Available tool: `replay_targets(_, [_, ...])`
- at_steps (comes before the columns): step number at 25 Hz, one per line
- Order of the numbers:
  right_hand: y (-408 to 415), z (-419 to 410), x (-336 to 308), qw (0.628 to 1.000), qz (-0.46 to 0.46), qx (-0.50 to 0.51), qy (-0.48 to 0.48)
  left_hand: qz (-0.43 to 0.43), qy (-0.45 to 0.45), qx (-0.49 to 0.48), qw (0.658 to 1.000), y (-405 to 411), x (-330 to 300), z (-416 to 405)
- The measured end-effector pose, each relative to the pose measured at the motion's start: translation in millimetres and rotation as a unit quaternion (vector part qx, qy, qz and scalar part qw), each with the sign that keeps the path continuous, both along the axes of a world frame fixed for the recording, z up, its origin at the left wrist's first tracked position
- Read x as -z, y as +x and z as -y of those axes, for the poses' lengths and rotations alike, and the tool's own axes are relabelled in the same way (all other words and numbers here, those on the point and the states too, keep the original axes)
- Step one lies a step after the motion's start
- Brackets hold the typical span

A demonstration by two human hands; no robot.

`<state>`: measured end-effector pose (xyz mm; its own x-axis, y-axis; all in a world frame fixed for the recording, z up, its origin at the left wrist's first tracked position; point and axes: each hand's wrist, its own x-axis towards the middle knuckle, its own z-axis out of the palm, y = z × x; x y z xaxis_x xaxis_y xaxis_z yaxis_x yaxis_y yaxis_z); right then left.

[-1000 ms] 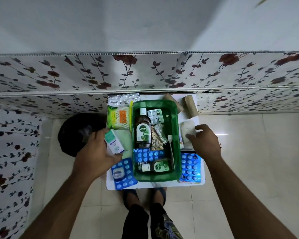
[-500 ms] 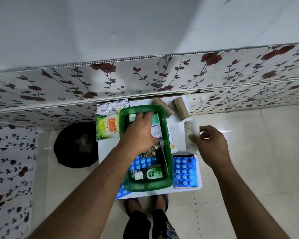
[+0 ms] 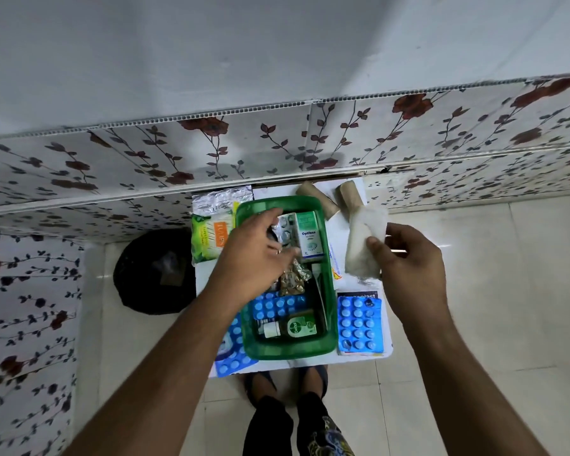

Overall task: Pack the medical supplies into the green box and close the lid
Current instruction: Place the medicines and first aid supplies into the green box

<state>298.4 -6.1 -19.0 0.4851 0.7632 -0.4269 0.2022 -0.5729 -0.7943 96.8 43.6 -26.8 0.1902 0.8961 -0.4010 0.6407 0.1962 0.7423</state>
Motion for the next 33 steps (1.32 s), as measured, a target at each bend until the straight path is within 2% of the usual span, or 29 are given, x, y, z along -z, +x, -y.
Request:
replay_targets(3, [-43.8,-12.2,-16.3,0.997,-0.02,-0.068,0.01,0.012,0.046,-0.13,0.99,-46.8,-17.2,9.0])
replay_targets(6, [-87.2,-33.9,-5.0,0.969,0.118,-0.211,-0.041,-0.021,0.037,-0.203,0.978,-87.7,-7.0,19.3])
replay_targets(9, [-106.9,-47.3,16.3,0.926,0.231,-0.291,-0.07,-0.034,0.017,-0.198,0.98,-102.2,14.4,28.3])
replay_targets(16, [-119.4,-46.0,30.5,0.854,0.372,-0.36,-0.058,-0.029,0.031,-0.199,0.979,-117.1,33.5,40.4])
replay_targets(18, [-122.3,-41.9,34.1,0.847,0.367,-0.383,-0.041,-0.036,0.028,-0.191,0.981,-117.4,34.4,43.4])
replay_targets(20, [-116.5,-38.1,29.9,0.864,0.343,-0.369,-0.003,-0.038,0.028,-0.178,0.983,-118.8,34.1,48.5])
replay_targets(22, [-100.6,-29.0,14.8,0.906,0.296,-0.301,0.038,-0.043,0.012,-0.14,0.989,-123.5,33.5,60.9])
replay_targets(24, [-74.9,-9.0,-2.4,0.95,0.235,-0.198,0.055,-0.076,-0.017,-0.049,0.996,-126.7,34.1,82.8])
replay_targets(26, [-44.2,14.6,-5.7,0.965,0.229,-0.126,0.012,-0.13,-0.047,0.049,0.989,-125.7,38.3,105.4])
replay_targets(28, [-13.9,35.3,11.5,0.955,0.247,-0.141,-0.085,-0.175,-0.042,0.094,0.979,-122.0,46.0,119.2])
replay_targets(31, [7.9,55.5,43.7,0.911,0.237,-0.231,-0.248,-0.215,-0.012,0.116,0.97,-117.4,55.6,122.3])
replay_targets(33, [9.8,62.3,58.9,0.901,0.235,-0.248,-0.266,-0.219,0.002,0.132,0.967,-115.4,59.5,121.5])
